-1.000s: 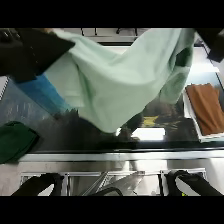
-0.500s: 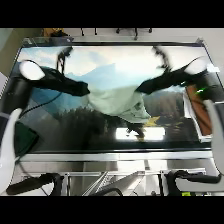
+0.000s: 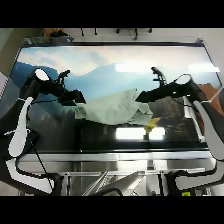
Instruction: Fold the shirts.
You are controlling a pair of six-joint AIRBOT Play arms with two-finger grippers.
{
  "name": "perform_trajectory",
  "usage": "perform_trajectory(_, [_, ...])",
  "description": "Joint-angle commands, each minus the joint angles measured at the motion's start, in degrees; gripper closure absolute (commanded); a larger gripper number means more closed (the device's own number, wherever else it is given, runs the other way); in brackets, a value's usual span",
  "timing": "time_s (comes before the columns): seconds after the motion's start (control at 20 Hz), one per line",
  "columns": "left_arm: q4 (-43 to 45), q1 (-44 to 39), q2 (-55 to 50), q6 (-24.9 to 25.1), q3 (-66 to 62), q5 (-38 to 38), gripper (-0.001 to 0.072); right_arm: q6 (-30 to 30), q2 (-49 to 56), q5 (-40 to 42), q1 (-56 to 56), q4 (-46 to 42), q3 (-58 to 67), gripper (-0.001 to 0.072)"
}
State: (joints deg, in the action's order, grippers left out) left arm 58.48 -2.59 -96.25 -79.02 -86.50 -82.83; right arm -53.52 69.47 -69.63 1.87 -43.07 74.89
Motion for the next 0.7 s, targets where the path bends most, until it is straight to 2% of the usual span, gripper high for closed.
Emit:
perform_trajectory(0.0, [-0.1,-0.9,3.5,-0.1,1.6,-4.0,0.0021,-1.4,-6.3,-2.4,6.8,-2.9,-1.0,0.0168])
perform_trajectory(0.15, [-0.2,-6.7,10.3,-1.1,13.3,3.9,0.0021,-2.2,-8.5,-3.5,11.6,-3.7,-5.9,0.0168])
perform_trajectory(0.25, [-0.2,-12.2,13.8,-4.0,21.9,12.3,0.0021,-1.7,-8.3,-3.5,12.5,-3.7,-9.9,0.0168])
perform_trajectory(0.35, [-0.2,-18.6,15.1,-6.7,28.0,20.9,0.0021,-1.7,-8.2,0.0,12.2,-3.6,-13.6,0.0168])
perform_trajectory(0.55, [-0.3,-29.7,13.1,-12.9,31.8,38.7,0.0021,0.0,-5.2,5.1,10.3,-2.7,-15.4,0.0168])
perform_trajectory(0.65, [-2.2,-32.6,9.4,-13.6,29.2,42.6,0.0021,1.9,-2.8,7.9,9.3,-1.5,-15.4,0.0168])
